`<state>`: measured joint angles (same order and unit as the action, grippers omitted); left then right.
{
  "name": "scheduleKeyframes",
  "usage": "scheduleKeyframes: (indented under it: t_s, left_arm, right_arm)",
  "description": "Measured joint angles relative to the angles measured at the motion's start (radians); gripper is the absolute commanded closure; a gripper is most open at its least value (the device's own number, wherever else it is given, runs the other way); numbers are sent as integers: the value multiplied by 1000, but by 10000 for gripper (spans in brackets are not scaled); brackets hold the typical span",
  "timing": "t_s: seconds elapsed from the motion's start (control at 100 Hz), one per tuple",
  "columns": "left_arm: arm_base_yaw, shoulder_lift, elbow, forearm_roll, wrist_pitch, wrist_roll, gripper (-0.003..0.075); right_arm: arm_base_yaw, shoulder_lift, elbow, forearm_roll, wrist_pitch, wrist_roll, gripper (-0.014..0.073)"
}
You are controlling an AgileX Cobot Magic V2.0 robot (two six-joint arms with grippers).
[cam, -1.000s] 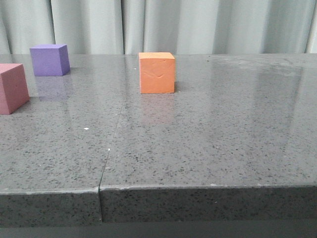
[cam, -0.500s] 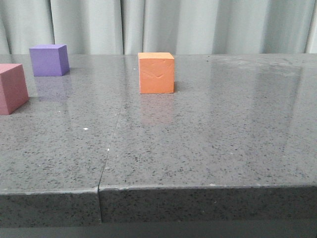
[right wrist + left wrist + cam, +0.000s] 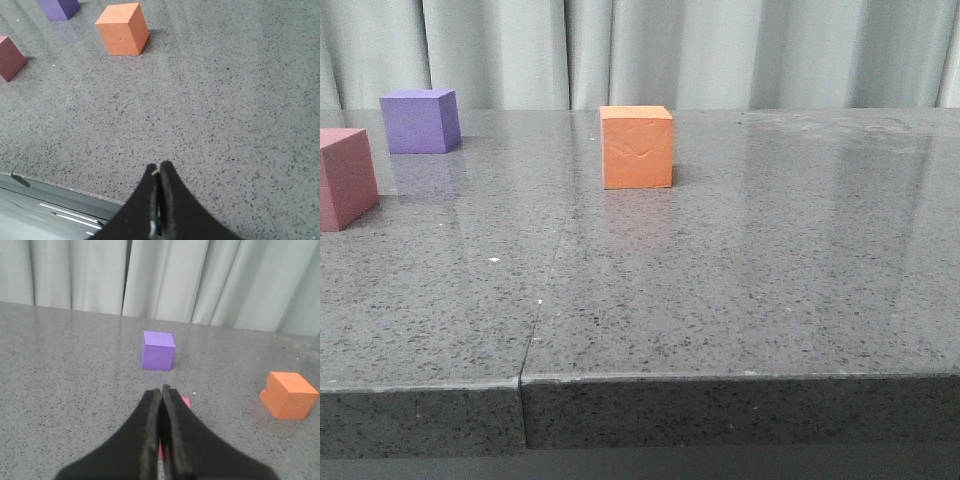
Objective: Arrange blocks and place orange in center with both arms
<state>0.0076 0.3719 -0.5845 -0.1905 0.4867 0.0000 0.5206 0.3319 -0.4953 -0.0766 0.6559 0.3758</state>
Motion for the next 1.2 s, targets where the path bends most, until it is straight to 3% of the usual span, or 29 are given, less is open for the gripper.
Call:
scheduleKeyframes:
  t_s: [0.13, 0.25, 0.32, 0.49, 0.54, 0.7, 0.86, 1.2]
  left_arm:
    - [0, 118, -98, 0, 66, 0, 731]
    - [0, 216, -168, 0, 121, 0, 629]
    - [0, 263, -194, 2, 140, 0, 503]
    - [0, 336, -221, 2, 142, 0, 76]
    - [0, 347, -223, 2, 140, 0, 5]
    - [0, 377, -226, 2, 139, 0, 68]
    - [0, 403, -232, 2, 112, 0, 81]
    - [0, 605, -447, -41, 184, 249, 81]
  right_arm:
    - [0, 0, 0, 0, 0, 0, 661]
    - [0, 0, 0, 0, 0, 0, 661]
    - [0, 0, 0, 0, 0, 0, 661]
    - [0, 0, 0, 0, 0, 0, 661]
    - [0, 0, 0, 0, 0, 0, 661]
    - [0, 0, 0, 0, 0, 0, 661]
    - [0, 0, 0, 0, 0, 0, 661]
    - [0, 0, 0, 0, 0, 0, 661]
